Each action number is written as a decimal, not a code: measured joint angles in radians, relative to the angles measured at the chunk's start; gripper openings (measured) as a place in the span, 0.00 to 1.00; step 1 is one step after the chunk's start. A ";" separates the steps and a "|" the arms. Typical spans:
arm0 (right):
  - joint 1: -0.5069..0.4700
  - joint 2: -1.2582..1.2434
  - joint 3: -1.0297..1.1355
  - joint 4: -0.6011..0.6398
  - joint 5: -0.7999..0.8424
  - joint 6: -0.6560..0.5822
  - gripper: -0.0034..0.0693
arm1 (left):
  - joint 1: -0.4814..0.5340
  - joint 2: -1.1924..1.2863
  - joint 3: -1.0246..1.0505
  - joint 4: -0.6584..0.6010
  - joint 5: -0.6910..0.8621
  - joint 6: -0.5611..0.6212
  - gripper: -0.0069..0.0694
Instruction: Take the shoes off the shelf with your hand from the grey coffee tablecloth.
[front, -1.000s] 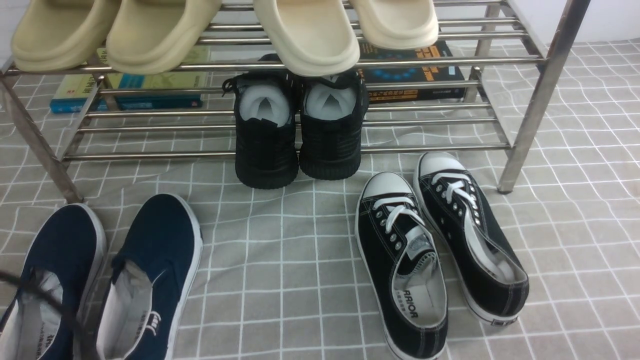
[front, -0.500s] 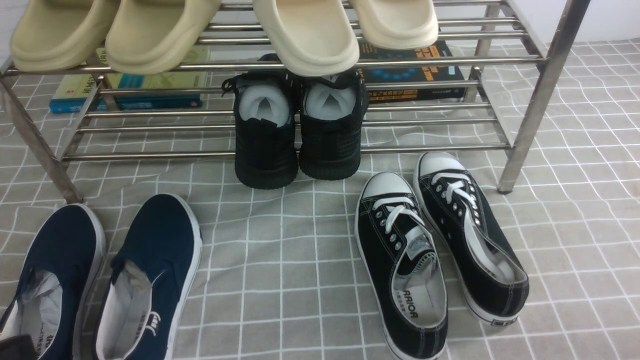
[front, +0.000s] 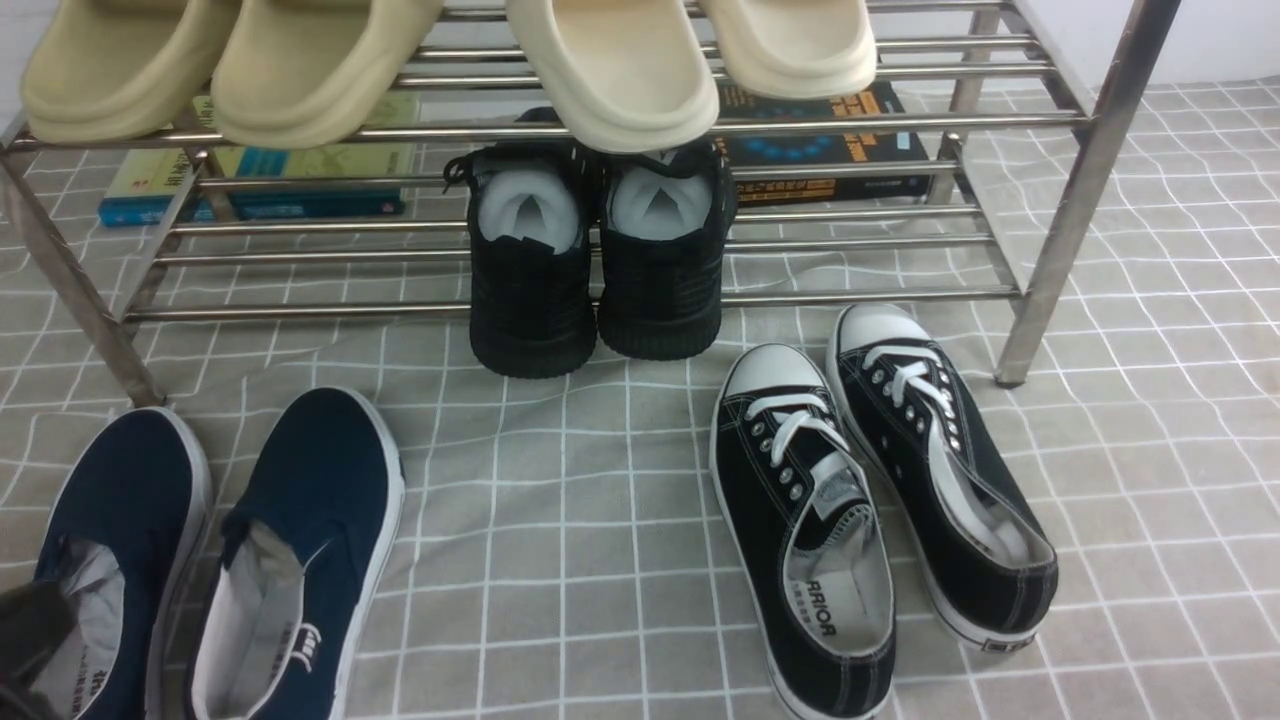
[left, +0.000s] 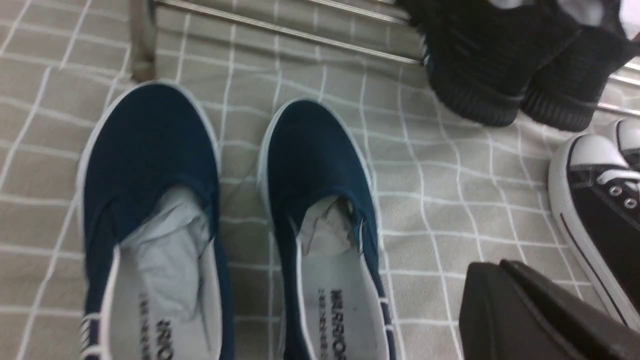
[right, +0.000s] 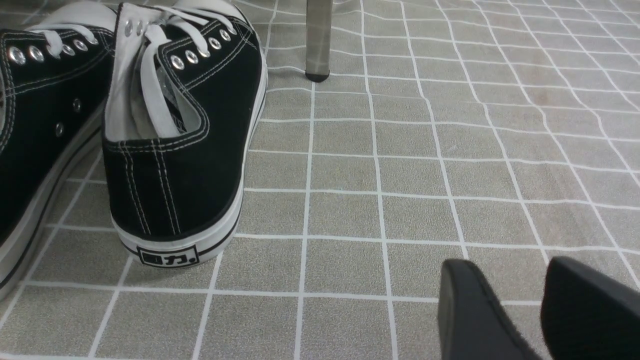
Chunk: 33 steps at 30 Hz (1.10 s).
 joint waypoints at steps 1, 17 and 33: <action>0.000 0.000 0.000 0.000 0.000 0.000 0.38 | 0.032 -0.008 0.028 -0.035 -0.042 0.049 0.12; 0.000 0.000 0.000 0.000 0.000 0.000 0.38 | 0.342 -0.239 0.408 -0.268 -0.280 0.486 0.14; 0.000 0.000 0.000 0.000 0.000 0.001 0.38 | 0.342 -0.270 0.412 -0.175 -0.216 0.367 0.16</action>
